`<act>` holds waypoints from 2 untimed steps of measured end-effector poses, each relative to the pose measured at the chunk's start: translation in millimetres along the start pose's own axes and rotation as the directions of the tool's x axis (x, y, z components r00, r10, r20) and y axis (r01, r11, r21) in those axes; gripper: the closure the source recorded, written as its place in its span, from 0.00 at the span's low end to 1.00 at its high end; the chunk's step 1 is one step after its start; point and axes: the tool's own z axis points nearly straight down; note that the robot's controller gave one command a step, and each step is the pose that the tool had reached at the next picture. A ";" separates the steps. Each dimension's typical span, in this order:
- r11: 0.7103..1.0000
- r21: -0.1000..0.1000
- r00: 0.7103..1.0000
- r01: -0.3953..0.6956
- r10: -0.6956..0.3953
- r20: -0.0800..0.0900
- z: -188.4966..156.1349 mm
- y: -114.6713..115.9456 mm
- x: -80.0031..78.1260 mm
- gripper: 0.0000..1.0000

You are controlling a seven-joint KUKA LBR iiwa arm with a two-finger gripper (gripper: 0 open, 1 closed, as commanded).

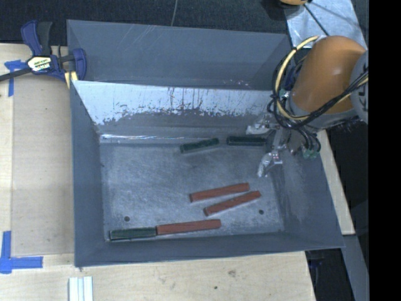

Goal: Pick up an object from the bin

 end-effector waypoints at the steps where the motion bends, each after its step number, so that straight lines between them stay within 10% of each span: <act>1: 0.995 -0.003 0.995 0.095 -0.095 -0.009 -34.6 -6.4 2.8 0.00; 2: 0.989 0.004 0.989 0.145 -0.145 0.013 -23.9 10.1 9.4 0.00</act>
Offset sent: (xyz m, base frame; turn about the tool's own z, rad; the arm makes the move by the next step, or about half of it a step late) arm -0.0346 0.0526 -0.0841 -0.1680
